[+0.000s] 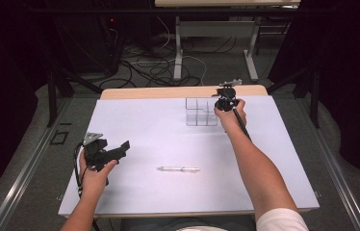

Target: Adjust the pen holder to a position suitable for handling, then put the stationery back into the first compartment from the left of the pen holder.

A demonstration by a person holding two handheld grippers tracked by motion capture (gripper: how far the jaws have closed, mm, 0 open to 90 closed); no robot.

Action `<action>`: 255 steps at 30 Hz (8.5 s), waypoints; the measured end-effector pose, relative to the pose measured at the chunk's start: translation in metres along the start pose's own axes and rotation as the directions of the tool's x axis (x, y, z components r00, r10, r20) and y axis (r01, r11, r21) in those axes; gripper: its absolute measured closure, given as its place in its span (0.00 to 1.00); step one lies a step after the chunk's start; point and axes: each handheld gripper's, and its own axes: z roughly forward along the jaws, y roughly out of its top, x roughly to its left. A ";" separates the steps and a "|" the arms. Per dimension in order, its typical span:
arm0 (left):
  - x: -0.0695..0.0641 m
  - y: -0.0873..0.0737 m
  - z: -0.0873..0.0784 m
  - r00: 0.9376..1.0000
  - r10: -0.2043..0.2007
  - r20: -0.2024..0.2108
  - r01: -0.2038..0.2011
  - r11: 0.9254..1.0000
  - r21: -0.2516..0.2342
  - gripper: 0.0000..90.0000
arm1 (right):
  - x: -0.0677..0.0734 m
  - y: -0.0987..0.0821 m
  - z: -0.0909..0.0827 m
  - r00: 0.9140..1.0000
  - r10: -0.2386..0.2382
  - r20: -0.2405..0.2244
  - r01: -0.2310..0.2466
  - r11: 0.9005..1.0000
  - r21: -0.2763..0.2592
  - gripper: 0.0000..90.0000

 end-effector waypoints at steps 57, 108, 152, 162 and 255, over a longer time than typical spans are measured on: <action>-0.006 0.001 0.008 1.000 0.027 0.004 -0.027 0.999 0.020 0.07 | 0.020 -0.047 -0.042 0.992 0.055 -0.116 -0.043 0.993 0.111 0.94; -0.003 0.000 0.005 1.000 0.022 -0.010 -0.022 1.000 0.021 0.08 | 0.024 -0.067 -0.079 0.887 -0.304 -0.348 0.276 0.952 -0.129 0.48; -0.005 -0.001 0.006 0.999 0.034 -0.012 -0.034 0.999 0.023 0.08 | 0.098 -0.113 -0.069 0.567 -0.711 -0.415 0.707 0.679 -0.197 0.23; -0.005 -0.001 0.005 0.999 0.037 -0.012 -0.037 0.999 0.024 0.08 | 0.114 -0.113 -0.067 0.450 -0.789 -0.418 0.799 0.565 -0.206 0.33; -0.005 -0.002 0.007 0.999 0.041 -0.010 -0.040 0.998 0.038 0.08 | 0.168 -0.160 -0.045 0.112 -0.889 -0.444 0.982 0.168 -0.090 0.88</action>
